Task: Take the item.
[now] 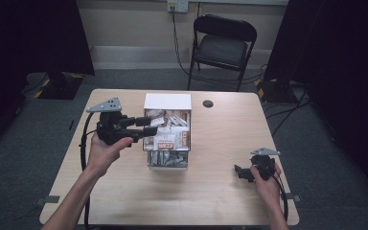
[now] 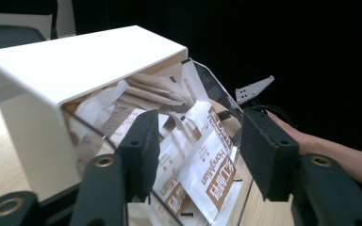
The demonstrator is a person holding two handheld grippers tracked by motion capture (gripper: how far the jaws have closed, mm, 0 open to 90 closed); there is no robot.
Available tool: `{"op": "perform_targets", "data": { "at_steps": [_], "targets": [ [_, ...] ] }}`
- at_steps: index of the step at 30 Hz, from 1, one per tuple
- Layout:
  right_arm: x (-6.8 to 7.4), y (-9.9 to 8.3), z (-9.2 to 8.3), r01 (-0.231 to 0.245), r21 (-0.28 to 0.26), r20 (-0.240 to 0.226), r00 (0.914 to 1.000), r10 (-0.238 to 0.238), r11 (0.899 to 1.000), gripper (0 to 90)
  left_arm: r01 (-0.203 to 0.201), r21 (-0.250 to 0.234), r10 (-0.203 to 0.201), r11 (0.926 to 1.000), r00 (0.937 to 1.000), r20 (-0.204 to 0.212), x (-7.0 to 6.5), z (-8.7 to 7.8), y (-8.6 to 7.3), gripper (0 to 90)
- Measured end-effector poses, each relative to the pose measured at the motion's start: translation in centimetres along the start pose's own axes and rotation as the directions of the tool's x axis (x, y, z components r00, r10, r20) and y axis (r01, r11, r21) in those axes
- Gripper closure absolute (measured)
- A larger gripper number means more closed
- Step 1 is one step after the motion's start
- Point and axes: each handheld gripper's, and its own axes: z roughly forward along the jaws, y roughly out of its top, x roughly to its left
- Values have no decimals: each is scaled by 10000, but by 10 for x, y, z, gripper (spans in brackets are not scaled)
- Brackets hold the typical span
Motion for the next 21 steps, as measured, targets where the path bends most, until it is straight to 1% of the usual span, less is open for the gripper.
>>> {"op": "perform_targets", "data": {
  "at_steps": [2, 6, 9, 10, 11, 16, 18, 21],
  "targets": [
    [0, 0, 0, -3, 2, -1, 10000, 3, 10000, 0, -97, 153, 97, 9998, 10000, 10, -1, 7, 0, 498],
    [0, 0, 0, -2, 2, -1, 10000, 2, 10000, 0, -397, 636, 384, 9972, 9990, 211, -3, 19, 0, 500],
    [0, 0, 0, -3, 2, -1, 10000, 3, 10000, 0, -492, 799, 479, 9956, 9987, 171, -3, 25, -1, 498],
    [0, 0, 0, -3, 2, -1, 10000, 3, 10000, 0, -516, 870, 503, 9949, 9986, 168, -3, 26, -2, 498],
    [0, 0, 0, -2, 2, -1, 10000, 2, 10000, 0, -590, 942, 585, 9938, 9983, 82, -4, 26, -2, 488],
    [0, 0, 0, 3, -1, -1, 10000, -3, 10000, 0, -666, 1078, 668, 9919, 9978, 21, -4, 25, -2, 477],
    [0, 0, 0, -1, 0, 0, 10000, 1, 10000, 0, -776, 1227, 783, 9894, 9969, -8, -5, 25, -2, 471],
    [0, 0, 0, 0, 1, 0, 10000, 0, 10000, 0, -822, 1366, 820, 9872, 9966, 67, -5, 25, -2, 485]
  ]
}}
